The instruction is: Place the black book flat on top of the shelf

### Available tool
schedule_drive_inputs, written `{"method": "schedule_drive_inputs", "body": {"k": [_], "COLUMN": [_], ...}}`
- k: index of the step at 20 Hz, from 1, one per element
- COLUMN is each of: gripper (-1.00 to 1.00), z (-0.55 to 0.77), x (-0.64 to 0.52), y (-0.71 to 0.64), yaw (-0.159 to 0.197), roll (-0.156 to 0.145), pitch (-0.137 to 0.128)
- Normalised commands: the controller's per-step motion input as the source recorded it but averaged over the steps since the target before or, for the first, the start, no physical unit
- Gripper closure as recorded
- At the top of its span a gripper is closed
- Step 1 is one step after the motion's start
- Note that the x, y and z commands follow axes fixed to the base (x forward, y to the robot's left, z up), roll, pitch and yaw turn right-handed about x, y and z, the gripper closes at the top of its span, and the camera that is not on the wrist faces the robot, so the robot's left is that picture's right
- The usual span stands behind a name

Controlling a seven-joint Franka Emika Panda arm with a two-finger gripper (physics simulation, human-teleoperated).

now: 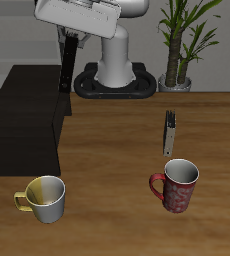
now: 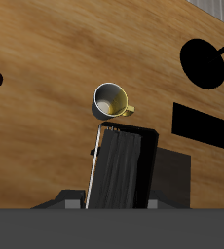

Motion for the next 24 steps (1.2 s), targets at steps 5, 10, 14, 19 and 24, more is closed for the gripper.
{"method": "schedule_drive_inputs", "body": {"k": [5,10,14,19,24], "gripper": [1.00,1.00,1.00,1.00,1.00], "z": [0.33,-0.08,-0.30,-0.27,-0.23], "x": [-0.11,0.08,0.10,0.10,0.09], "y": [-0.57,-0.58,-0.51,-0.39,-0.10], "yaw": [0.083,0.053,0.046,0.048,0.038], "roll": [-0.124,-0.154,-0.177,-0.167,-0.066], "pitch": [-0.067,0.017,0.034,0.003,0.017]}}
